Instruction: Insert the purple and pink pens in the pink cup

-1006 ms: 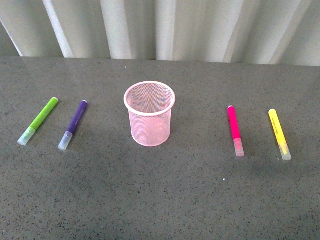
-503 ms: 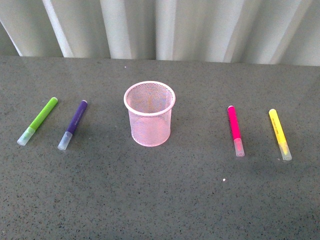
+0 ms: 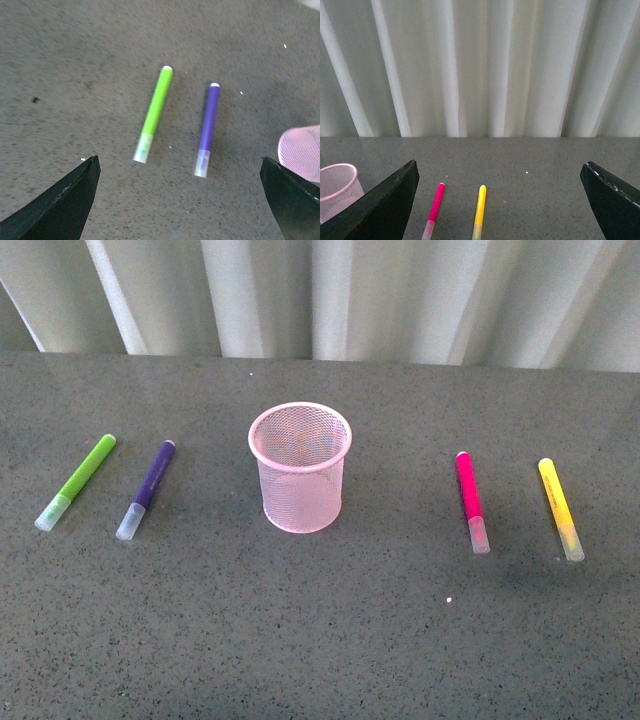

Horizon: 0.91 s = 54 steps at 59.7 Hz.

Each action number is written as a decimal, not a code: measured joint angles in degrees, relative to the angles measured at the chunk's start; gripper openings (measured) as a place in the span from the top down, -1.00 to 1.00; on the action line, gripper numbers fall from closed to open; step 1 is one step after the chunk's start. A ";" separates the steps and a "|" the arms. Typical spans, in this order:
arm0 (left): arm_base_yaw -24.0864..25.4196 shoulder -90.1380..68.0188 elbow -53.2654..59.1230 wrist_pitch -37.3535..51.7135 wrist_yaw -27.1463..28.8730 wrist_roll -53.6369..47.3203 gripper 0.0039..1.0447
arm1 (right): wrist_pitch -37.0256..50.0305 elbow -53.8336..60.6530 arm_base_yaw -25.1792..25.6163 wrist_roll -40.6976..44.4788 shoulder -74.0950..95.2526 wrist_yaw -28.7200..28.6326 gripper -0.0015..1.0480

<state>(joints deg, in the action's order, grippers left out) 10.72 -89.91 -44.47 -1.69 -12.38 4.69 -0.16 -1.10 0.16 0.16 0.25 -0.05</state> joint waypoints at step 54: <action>-10.40 -28.26 -26.84 -14.97 1.62 -13.97 -0.88 | 0.00 0.00 0.00 0.00 0.00 0.00 -0.87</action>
<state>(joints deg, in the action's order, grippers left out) 0.32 -118.17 -71.31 -16.67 -10.76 -9.28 -0.16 -1.10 0.16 0.16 0.25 -0.05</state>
